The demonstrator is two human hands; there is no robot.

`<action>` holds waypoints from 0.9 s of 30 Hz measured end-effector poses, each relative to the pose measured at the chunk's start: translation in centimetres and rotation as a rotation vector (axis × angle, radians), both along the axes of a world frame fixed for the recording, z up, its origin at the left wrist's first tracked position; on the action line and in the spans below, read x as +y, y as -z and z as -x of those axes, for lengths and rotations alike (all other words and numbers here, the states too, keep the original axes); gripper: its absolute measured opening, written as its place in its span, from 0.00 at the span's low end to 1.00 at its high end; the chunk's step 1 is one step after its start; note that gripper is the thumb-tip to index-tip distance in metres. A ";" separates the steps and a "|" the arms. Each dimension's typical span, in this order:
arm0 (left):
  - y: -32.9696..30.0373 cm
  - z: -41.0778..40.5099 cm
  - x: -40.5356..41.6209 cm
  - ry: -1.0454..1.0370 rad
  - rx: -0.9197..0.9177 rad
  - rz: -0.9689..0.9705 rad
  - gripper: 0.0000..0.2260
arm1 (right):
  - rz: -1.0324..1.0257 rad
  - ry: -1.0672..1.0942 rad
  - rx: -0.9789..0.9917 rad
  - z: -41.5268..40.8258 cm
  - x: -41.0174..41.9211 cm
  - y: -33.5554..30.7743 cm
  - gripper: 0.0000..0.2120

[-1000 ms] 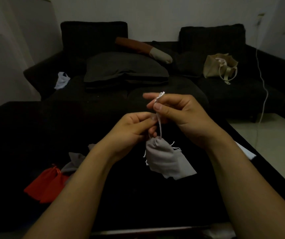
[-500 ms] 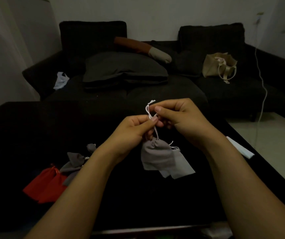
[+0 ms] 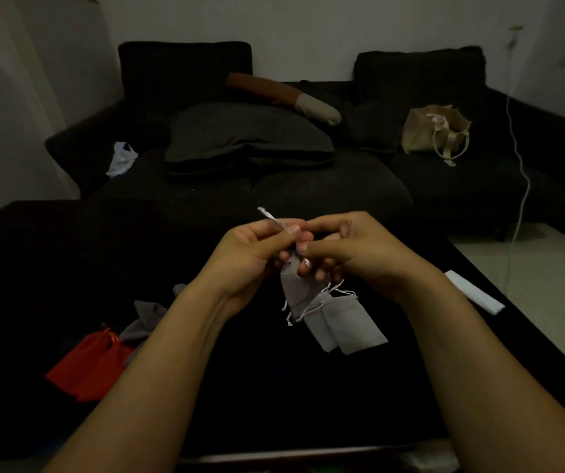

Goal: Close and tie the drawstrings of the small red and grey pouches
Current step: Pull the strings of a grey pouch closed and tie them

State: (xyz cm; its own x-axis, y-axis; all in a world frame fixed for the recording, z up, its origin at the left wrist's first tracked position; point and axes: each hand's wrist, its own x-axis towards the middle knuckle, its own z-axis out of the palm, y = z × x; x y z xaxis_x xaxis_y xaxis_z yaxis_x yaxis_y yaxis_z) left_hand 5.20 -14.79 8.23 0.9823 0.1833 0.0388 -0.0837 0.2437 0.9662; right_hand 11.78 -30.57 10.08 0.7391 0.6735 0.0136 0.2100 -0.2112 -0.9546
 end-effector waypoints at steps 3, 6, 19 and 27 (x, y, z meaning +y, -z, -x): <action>-0.4 0.6 0.6 0.085 0.008 -0.090 0.07 | 0.017 -0.082 0.035 0.0 -0.3 0.2 0.07; -0.9 1.0 1.4 0.142 0.024 -0.190 0.09 | 0.042 -0.111 0.076 -0.1 -0.6 0.3 0.05; -0.1 0.5 1.9 -0.134 -0.221 -0.327 0.08 | -0.037 -0.007 0.136 0.0 0.2 0.9 0.09; 0.2 0.3 1.1 -0.078 -0.233 -0.193 0.09 | -0.375 0.067 0.452 0.3 1.7 0.9 0.11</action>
